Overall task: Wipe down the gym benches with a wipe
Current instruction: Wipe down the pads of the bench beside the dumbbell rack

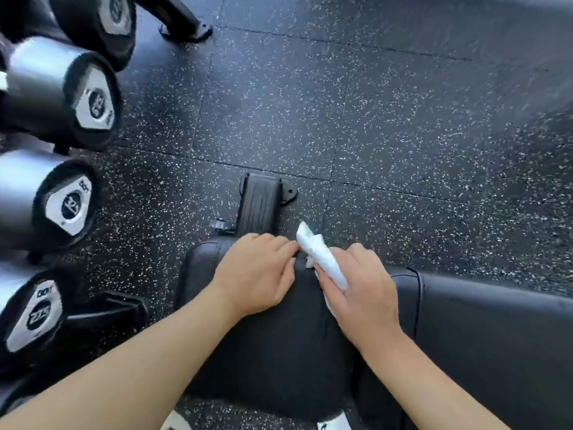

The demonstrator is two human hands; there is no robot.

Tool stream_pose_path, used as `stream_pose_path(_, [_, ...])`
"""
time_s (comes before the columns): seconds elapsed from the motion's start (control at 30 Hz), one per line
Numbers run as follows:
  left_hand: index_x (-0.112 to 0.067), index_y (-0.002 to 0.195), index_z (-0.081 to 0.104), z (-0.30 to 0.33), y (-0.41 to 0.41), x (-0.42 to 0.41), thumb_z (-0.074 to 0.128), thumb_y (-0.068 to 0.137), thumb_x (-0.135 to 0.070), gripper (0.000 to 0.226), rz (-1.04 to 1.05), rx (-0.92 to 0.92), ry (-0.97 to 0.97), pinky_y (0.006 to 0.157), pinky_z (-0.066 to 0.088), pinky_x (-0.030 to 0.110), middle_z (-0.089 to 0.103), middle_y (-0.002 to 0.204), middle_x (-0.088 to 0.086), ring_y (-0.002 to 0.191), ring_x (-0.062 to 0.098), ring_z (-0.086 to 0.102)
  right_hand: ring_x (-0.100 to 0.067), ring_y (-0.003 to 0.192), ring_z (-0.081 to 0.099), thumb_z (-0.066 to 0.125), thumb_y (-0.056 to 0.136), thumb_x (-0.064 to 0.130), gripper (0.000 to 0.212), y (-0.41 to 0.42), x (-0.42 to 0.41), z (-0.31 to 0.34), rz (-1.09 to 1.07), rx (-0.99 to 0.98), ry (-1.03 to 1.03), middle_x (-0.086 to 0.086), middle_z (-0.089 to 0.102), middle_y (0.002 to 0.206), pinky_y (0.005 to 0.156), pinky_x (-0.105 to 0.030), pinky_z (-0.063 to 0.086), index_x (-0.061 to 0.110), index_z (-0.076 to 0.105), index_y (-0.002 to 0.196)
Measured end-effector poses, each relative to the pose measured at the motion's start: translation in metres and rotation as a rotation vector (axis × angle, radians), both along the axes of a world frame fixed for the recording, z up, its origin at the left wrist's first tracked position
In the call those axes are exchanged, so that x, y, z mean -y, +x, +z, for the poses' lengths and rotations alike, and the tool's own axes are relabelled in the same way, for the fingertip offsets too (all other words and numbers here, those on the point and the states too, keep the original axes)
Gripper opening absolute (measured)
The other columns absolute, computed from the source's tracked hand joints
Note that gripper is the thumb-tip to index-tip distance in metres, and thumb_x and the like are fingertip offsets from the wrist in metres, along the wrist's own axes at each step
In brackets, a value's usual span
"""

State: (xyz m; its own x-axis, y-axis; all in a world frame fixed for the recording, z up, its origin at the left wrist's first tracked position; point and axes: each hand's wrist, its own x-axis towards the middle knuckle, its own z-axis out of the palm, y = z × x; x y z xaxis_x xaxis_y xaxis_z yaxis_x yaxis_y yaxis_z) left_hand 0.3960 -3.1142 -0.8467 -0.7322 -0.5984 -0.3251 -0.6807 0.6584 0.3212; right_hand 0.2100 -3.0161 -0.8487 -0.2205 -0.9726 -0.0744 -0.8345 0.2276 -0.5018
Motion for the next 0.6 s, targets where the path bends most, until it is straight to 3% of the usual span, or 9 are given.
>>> stream_pose_path(0.1, [-0.013,0.123,0.069,0.002,0.001,-0.001,0.042,0.099,-0.03,0.04,0.023,0.007,-0.002,0.081,0.051,0.046,0.072,0.111,0.0,0.094,0.029,0.067,-0.025,0.078,0.055,0.053,0.1,0.048,0.033,0.006,0.023,-0.002,-0.114,-0.009,0.063,0.002,0.051,0.084,0.06,-0.039,0.044,0.019,0.064,0.087])
stream_pose_path(0.27, [-0.011,0.124,0.069,-0.001,-0.003,0.001,0.042,0.098,-0.029,0.041,0.012,0.026,-0.008,0.083,0.051,0.046,0.072,0.114,0.003,0.094,0.031,0.067,-0.028,0.089,0.06,0.046,0.104,0.056,0.041,0.004,0.072,-0.024,-0.073,0.008,0.249,0.004,0.042,0.089,0.065,-0.035,0.033,0.019,0.063,0.095])
stream_pose_path(0.4, [-0.013,0.123,0.069,-0.003,-0.002,0.001,0.039,0.099,-0.03,0.042,0.036,0.003,-0.04,0.081,0.05,0.044,0.071,0.113,0.002,0.093,0.03,0.065,-0.026,0.075,0.052,0.061,0.1,0.046,0.03,0.013,0.039,-0.017,-0.172,-0.019,0.024,0.0,0.049,0.083,0.06,-0.037,0.034,0.019,0.06,0.087])
stream_pose_path(0.5, [-0.013,0.106,0.067,-0.005,-0.001,0.0,0.039,0.098,-0.028,0.033,0.033,-0.038,-0.064,0.072,0.041,0.042,0.068,0.098,0.002,0.083,0.031,0.062,-0.025,0.07,0.044,0.068,0.093,0.03,0.015,0.038,-0.027,-0.012,-0.235,-0.056,-0.148,-0.001,0.048,0.082,0.059,-0.038,0.038,0.017,0.069,0.102])
stream_pose_path(0.6, [-0.015,0.12,0.069,-0.008,0.001,0.0,0.039,0.097,-0.027,0.039,0.019,-0.04,-0.074,0.078,0.042,0.039,0.071,0.108,0.0,0.091,0.028,0.065,-0.024,0.068,0.04,0.069,0.09,0.022,0.021,0.071,-0.098,-0.014,-0.229,-0.069,-0.196,0.001,0.043,0.085,0.056,-0.04,0.04,0.014,0.072,0.11])
